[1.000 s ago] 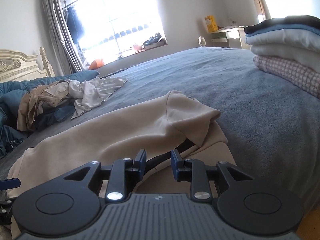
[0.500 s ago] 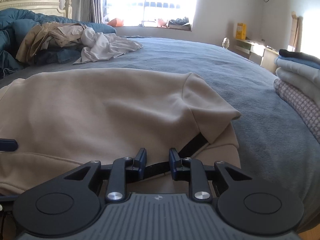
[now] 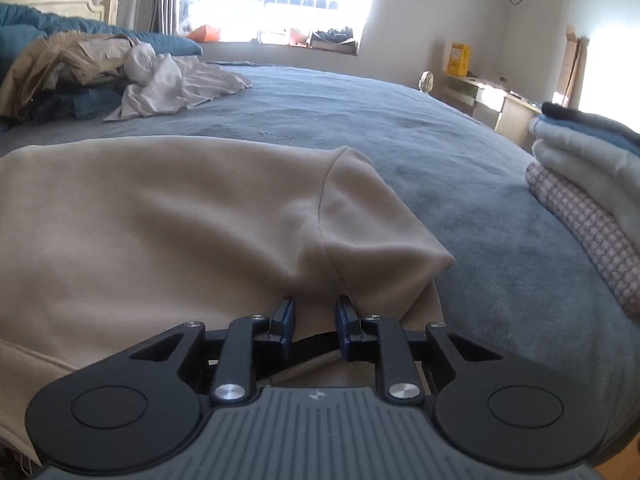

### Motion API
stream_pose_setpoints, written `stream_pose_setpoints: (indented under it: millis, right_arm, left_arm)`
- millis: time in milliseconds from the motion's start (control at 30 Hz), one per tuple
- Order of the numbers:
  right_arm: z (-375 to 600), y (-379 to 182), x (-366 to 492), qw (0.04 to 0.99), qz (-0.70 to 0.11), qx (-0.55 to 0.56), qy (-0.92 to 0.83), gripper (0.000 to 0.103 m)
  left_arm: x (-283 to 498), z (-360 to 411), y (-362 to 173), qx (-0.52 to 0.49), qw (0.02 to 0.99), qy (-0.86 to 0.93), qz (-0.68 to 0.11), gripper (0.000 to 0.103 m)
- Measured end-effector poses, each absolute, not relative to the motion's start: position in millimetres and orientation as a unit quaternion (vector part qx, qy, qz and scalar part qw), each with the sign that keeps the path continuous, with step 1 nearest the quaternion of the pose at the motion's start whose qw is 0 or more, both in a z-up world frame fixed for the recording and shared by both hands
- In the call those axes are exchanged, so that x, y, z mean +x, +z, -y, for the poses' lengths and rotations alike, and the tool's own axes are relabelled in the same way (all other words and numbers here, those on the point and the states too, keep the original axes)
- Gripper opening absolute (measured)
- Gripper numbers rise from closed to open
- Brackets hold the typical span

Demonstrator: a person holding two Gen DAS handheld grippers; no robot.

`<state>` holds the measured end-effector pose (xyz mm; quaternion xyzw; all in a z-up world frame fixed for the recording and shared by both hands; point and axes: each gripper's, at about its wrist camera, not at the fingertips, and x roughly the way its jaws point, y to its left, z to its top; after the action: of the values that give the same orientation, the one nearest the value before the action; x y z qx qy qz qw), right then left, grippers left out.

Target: Fold clothes

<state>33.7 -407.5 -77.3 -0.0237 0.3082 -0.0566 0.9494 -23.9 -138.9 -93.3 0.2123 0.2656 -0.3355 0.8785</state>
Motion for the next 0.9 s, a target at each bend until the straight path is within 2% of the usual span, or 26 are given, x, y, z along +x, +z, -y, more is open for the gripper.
stream_pose_setpoints:
  millis: [267,500,767,833,900]
  right_arm:
    - [417.8,-63.5,9.4,0.948,-0.309,0.011,-0.067,0.023]
    - [412.1,-27.6,13.7,0.968,-0.247,0.03,-0.022,0.023]
    - [410.3,-72.6,61.9,0.962,-0.272,-0.018,-0.022,0.019]
    - [427.3,-73.5,58.6,0.963,-0.266,0.01,-0.025,0.014]
    - [443.8,-66.6,51.0,0.965,-0.253,0.041,-0.053,0.015]
  left_arm:
    - [-21.8,135.6,-89.8,0.203,0.879,-0.343,-0.264,0.087]
    - [-21.9,136.5,-66.3,0.194,0.88,-0.366,-0.232,0.087]
    - [-9.4,163.3,-89.1,0.207,0.866,-0.375,-0.259,0.088]
    - [-12.0,162.3,-91.0,0.216,0.863,-0.379,-0.255,0.088]
    - [-13.1,161.3,-93.0,0.217,0.862,-0.38,-0.255,0.089]
